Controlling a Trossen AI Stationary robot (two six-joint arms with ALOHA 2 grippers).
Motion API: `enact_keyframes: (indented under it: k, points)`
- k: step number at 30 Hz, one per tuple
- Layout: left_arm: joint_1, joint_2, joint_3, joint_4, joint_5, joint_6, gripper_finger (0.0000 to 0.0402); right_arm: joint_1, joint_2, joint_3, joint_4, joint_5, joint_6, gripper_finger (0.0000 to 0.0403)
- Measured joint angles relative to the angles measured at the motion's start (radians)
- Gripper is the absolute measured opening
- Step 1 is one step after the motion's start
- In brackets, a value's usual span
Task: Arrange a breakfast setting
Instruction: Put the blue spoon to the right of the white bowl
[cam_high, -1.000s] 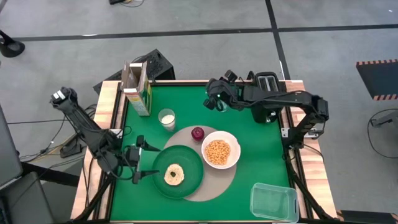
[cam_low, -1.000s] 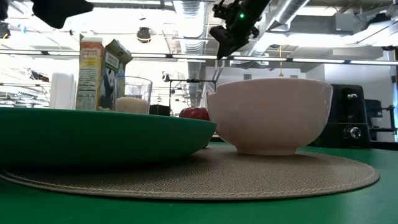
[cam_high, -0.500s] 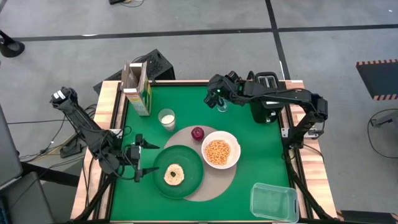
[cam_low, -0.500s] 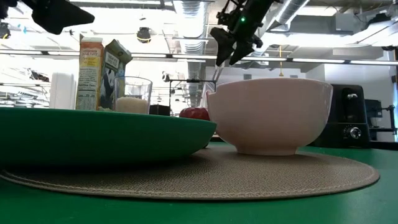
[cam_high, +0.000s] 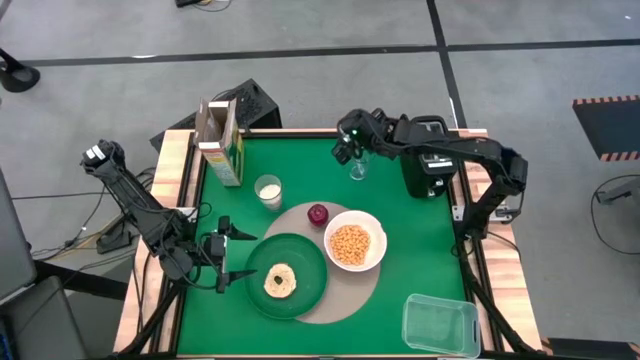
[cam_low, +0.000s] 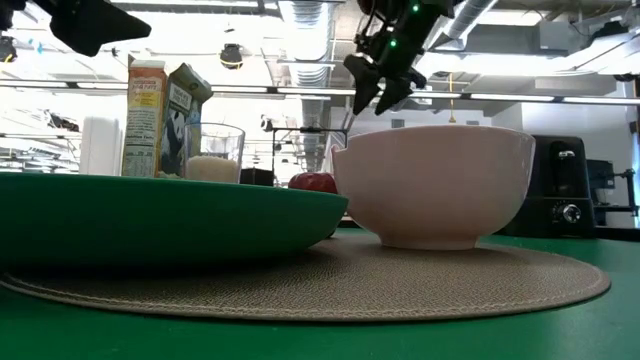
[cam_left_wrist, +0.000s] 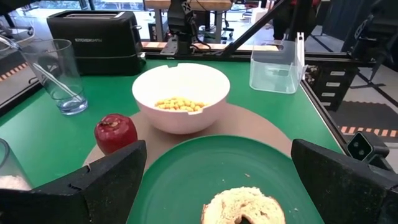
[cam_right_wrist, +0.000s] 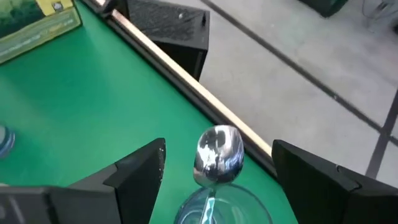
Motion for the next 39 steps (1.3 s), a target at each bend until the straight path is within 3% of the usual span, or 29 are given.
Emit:
enact_keyframes:
  k: [17,25,32,39]
  points:
    - [0.0,0.0,0.0,0.0,0.001,0.0,0.0387,-0.013,0.004,-0.146,0.175,-0.004,-0.005,0.0322]
    - [0.0,0.0,0.0,0.002,0.0,0.0,0.0387,-0.003,0.114,-0.144,0.216,0.002,-0.03,0.0318]
    - [0.0,0.0,0.0,0.0,0.006,-0.008,0.0387,0.001,0.147,-0.145,0.223,0.034,-0.035,0.0284]
    - [0.0,0.0,0.0,0.0,0.007,-0.007,0.0387,0.029,0.099,-0.146,0.225,0.065,-0.058,0.0232]
